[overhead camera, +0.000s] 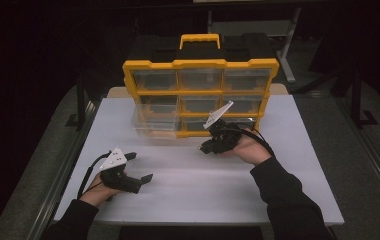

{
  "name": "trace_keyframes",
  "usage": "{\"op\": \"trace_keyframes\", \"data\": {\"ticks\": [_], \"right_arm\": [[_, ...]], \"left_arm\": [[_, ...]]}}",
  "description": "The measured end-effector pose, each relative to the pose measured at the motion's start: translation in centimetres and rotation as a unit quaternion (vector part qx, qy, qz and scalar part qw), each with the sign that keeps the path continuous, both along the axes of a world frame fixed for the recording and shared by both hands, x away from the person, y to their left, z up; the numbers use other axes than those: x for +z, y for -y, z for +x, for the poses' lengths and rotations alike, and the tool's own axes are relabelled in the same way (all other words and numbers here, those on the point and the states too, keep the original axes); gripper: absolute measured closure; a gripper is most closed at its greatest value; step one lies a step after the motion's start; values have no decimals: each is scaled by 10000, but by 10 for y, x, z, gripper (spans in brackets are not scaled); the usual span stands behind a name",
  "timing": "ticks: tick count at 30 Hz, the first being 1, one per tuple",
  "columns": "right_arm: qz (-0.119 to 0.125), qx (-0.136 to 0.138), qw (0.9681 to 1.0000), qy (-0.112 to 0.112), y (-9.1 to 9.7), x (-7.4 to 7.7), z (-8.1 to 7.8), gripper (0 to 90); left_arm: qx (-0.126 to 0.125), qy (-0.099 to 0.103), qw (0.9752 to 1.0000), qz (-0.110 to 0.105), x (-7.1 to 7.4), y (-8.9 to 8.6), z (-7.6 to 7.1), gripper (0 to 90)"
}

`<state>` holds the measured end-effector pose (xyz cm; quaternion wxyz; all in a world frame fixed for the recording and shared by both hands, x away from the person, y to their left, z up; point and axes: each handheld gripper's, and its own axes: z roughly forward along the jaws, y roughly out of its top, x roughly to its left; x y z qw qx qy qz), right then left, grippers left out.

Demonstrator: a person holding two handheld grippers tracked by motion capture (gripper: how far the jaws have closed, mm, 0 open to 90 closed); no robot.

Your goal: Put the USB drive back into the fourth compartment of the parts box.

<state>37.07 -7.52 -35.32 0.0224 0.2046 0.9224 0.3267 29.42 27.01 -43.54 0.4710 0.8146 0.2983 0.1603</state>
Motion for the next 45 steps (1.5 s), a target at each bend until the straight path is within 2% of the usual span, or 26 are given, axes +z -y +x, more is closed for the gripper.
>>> {"op": "trace_keyframes", "data": {"ticks": [18, 45], "right_arm": [[77, 217, 9996, 136, -9, 33, 7, 780], [201, 379, 9982, 419, -27, 88, 21, 780]], "left_arm": [[9, -8, 10000, 17, 0, -1, 0, 0], [20, -10, 10000, -5, 0, -1, 0, 0]]}}
